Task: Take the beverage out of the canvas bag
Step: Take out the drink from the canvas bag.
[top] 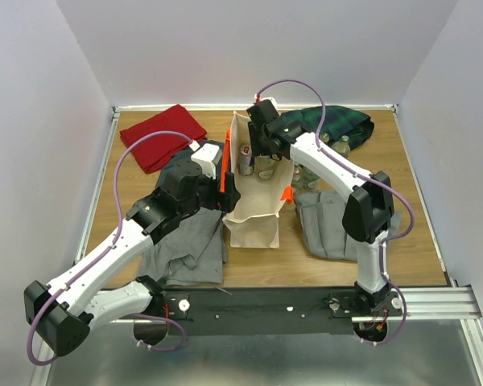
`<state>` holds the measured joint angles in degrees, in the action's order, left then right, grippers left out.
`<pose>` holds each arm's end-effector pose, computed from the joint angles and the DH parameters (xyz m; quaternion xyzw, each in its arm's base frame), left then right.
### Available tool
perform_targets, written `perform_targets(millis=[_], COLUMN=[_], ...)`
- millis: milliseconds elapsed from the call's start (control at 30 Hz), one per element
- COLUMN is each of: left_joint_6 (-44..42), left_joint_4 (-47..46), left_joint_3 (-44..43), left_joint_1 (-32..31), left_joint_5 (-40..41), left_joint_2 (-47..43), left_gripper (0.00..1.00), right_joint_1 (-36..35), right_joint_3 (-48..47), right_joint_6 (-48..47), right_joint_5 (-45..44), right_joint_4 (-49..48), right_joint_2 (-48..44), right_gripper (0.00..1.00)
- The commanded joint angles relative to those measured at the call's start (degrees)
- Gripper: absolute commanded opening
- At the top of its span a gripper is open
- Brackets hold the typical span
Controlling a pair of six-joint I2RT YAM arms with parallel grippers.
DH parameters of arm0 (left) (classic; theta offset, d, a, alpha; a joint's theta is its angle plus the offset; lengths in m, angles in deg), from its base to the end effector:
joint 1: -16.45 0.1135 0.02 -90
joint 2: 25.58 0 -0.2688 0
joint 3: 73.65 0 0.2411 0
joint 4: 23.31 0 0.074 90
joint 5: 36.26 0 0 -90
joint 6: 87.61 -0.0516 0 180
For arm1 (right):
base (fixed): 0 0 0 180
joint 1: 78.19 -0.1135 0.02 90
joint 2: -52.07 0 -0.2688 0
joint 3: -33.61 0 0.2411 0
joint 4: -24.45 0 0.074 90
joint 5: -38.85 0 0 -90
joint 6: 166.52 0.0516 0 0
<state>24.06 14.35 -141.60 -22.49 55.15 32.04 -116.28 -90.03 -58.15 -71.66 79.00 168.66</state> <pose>0.1757 -0.1403 0.3261 0.1219 0.8454 -0.2533 0.4542 0.3750 0.2709 0.2933 -0.0935 0.9146 0.0225 0.3927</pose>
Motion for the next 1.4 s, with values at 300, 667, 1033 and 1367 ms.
perform_targets(millis=[300, 667, 1033, 1367], left_joint_6=[-0.23, -0.4, -0.4, -0.31], left_joint_4=[0.31, 0.31, 0.4, 0.31], left_joint_3=[0.98, 0.89, 1.07, 1.07], left_joint_1=[0.35, 0.35, 0.35, 0.35], left_joint_5=[0.96, 0.7, 1.14, 1.05], left_joint_2=[-1.2, -0.85, -1.11, -1.11], left_gripper=[0.99, 0.99, 0.99, 0.99], right_joint_1=[-0.15, -0.15, 0.2, 1.35], right_joint_3=[0.77, 3.06, 3.41, 2.8], right_joint_6=[2.46, 2.9, 3.16, 4.48], right_joint_5=[-2.08, -2.16, -1.64, -0.23], right_joint_4=[-1.99, -2.43, -3.66, -4.72], right_joint_2=[1.27, 0.39, 0.12, -0.32], right_gripper=[0.48, 0.52, 0.51, 0.57])
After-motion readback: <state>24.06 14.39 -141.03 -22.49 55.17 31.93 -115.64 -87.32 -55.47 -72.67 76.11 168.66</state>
